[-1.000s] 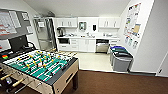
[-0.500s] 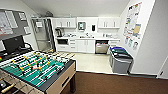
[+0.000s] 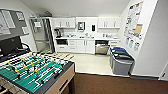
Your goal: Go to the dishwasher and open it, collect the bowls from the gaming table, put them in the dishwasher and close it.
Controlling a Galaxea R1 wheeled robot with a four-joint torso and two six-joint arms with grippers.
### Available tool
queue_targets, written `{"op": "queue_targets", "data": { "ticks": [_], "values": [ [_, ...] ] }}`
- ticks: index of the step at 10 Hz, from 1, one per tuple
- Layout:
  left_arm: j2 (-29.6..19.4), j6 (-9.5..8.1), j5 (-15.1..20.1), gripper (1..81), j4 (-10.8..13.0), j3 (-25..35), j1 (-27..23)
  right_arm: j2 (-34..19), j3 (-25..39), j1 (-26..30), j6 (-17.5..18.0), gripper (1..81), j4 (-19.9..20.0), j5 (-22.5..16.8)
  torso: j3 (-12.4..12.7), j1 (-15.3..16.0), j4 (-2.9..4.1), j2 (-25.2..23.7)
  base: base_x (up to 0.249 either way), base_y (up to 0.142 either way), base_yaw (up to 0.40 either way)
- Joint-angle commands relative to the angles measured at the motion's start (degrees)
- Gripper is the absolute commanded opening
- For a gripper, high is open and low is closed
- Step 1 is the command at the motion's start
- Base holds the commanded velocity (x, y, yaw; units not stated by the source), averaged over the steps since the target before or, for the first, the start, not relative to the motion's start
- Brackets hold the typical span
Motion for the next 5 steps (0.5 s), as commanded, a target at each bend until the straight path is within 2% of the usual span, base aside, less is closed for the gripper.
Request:
{"op": "queue_targets", "data": {
  "ticks": [1,5],
  "values": [
    [-0.55,0.47,2.88,1.0,0.51,-0.21,-2.19,-0.67,0.32,2.02,-0.15,1.0,-0.65,-2.8,0.0,0.03,0.0,0.0,0.16,0.0,0.0],
    [-0.55,0.47,2.88,1.0,0.51,-0.21,-2.19,-0.67,0.32,2.11,-0.15,1.0,-0.65,-2.8,0.0,0.03,0.0,0.0,0.161,0.0,0.0]
  ]
}}
